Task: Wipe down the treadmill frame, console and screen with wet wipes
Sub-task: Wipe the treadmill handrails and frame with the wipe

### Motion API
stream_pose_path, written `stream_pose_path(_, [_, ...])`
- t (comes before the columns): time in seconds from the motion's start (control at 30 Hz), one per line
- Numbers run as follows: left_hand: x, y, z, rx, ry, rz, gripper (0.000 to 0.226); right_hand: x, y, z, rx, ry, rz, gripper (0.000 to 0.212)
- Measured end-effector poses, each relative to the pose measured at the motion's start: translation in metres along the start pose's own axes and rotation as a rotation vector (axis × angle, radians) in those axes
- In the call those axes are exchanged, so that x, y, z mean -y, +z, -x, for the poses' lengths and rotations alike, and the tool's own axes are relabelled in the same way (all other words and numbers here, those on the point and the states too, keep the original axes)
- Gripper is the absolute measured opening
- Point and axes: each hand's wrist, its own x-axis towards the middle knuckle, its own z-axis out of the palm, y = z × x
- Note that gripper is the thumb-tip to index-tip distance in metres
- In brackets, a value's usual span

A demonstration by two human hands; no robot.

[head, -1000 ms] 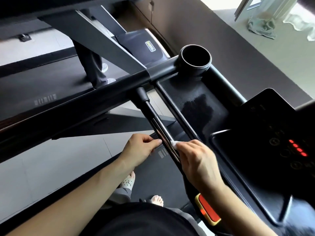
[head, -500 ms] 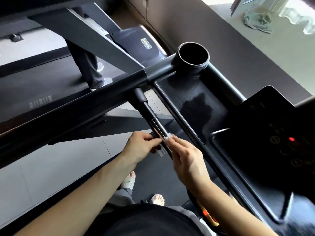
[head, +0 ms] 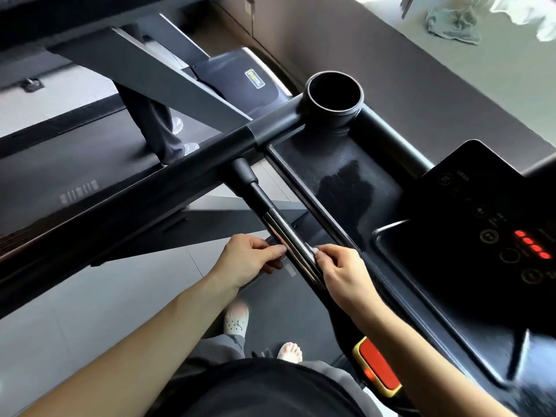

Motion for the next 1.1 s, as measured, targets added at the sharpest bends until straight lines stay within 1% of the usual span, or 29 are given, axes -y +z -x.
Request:
stream_pose_path(0.07, [0.0,-0.001,-0.001,0.005,-0.009,-0.008,0.021,0.01,0.001,-0.014,0.048,0.109,-0.027,0.03])
stream_pose_path(0.1, [0.0,-0.001,-0.001,0.008,-0.013,-0.015,0.021,0.019,0.004,-0.026,0.08,0.163,-0.1,0.03])
stream_pose_path(0.17, [0.0,-0.001,-0.003,0.014,-0.022,-0.018,0.023,0.039,0.01,-0.045,0.149,0.26,-0.331,0.026])
stream_pose_path(0.2, [0.0,-0.001,-0.002,0.014,-0.026,-0.013,0.024,0.045,0.011,-0.047,0.159,0.294,-0.4,0.025])
stream_pose_path(0.23, [0.0,-0.002,-0.003,0.012,-0.024,-0.012,0.025,0.049,0.01,-0.045,0.165,0.309,-0.418,0.026])
stream_pose_path(0.33, [0.002,-0.003,-0.005,0.015,-0.03,-0.023,0.026,0.037,-0.004,-0.018,0.186,0.255,-0.337,0.024])
stream_pose_path(0.4, [0.002,-0.004,-0.006,0.024,-0.039,-0.026,0.026,0.03,-0.012,-0.01,0.181,0.236,-0.309,0.028])
stream_pose_path(0.5, [0.001,-0.004,-0.006,0.021,-0.041,-0.001,0.026,0.043,0.001,-0.027,0.168,0.251,-0.344,0.026])
stream_pose_path(0.57, [0.0,-0.002,-0.005,0.025,-0.026,-0.002,0.026,0.05,0.013,-0.039,0.159,0.244,-0.31,0.026])
stream_pose_path(0.67, [0.002,-0.002,-0.006,0.027,-0.024,-0.014,0.025,0.04,0.008,-0.025,0.164,0.189,-0.262,0.033])
stream_pose_path(0.73, [0.003,-0.002,-0.007,0.027,-0.024,-0.024,0.022,0.026,-0.002,-0.008,0.173,0.195,-0.236,0.042])
stream_pose_path(0.8, [0.003,-0.002,-0.007,0.024,-0.023,-0.01,0.022,0.022,-0.002,-0.009,0.16,0.215,-0.251,0.043])
stream_pose_path(0.9, [0.003,-0.001,-0.006,0.009,-0.02,0.014,0.027,0.04,0.014,-0.029,0.113,0.142,-0.215,0.032])
stream_pose_path(1.0, [0.007,0.001,-0.006,-0.022,-0.017,0.03,0.031,0.041,0.017,-0.023,0.053,-0.05,-0.039,0.032])
stream_pose_path(1.1, [0.013,0.003,-0.004,-0.067,0.001,0.051,0.032,0.03,0.009,0.014,0.003,-0.234,0.12,0.025])
